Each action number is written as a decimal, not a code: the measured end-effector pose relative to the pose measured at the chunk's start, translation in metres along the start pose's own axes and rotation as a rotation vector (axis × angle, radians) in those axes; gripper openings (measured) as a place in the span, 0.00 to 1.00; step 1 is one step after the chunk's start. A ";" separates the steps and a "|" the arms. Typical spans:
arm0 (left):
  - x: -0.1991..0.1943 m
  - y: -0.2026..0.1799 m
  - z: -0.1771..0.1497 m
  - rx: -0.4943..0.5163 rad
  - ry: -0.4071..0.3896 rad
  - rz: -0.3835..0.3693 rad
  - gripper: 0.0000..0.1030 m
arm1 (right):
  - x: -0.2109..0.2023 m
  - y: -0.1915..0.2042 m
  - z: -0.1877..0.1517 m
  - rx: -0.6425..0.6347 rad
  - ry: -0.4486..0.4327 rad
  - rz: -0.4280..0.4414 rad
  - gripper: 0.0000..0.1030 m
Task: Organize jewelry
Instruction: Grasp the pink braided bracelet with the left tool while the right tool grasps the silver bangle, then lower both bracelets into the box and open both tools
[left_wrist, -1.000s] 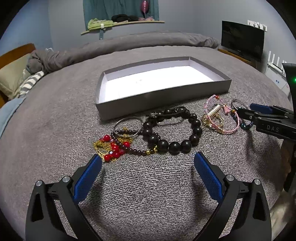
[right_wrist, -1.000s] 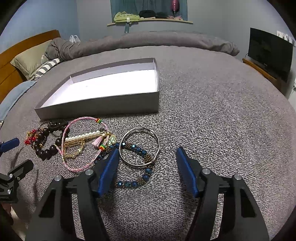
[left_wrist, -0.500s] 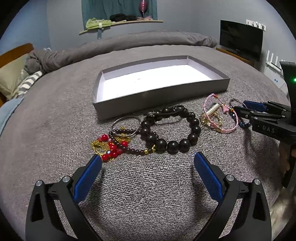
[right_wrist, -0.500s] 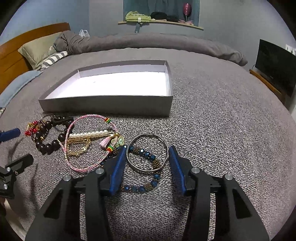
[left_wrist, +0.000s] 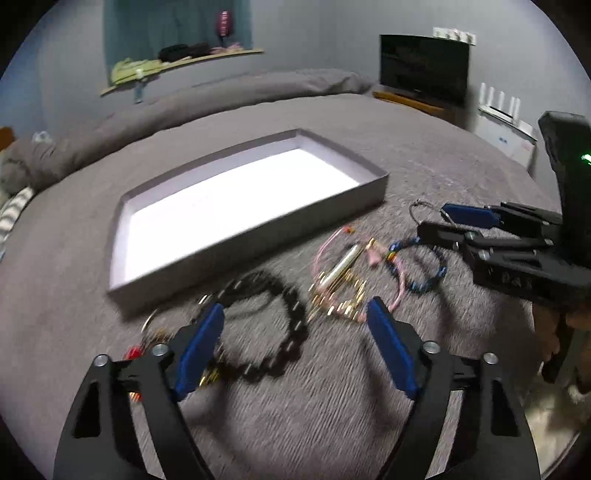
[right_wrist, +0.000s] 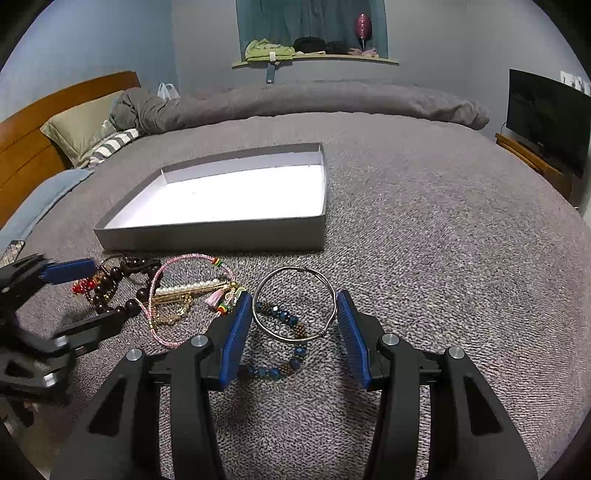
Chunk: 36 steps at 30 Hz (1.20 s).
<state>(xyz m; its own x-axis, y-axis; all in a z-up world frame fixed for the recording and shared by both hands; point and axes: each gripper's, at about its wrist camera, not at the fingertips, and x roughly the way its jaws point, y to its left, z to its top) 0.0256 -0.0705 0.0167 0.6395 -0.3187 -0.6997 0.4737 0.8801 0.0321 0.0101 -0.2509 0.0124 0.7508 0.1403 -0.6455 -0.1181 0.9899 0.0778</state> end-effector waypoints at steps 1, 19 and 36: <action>0.005 -0.001 0.006 0.004 0.002 -0.011 0.67 | -0.001 -0.001 0.001 0.001 -0.004 -0.001 0.46; 0.030 -0.010 0.031 0.058 0.030 -0.097 0.02 | -0.010 -0.003 0.004 0.015 -0.027 0.009 0.46; -0.035 0.061 0.096 -0.062 -0.165 0.008 0.02 | -0.003 0.024 0.063 -0.047 -0.105 -0.016 0.46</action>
<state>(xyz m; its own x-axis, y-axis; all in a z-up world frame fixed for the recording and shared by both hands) 0.0902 -0.0394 0.1111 0.7363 -0.3608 -0.5724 0.4333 0.9012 -0.0107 0.0457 -0.2265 0.0640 0.8163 0.1283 -0.5631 -0.1343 0.9905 0.0310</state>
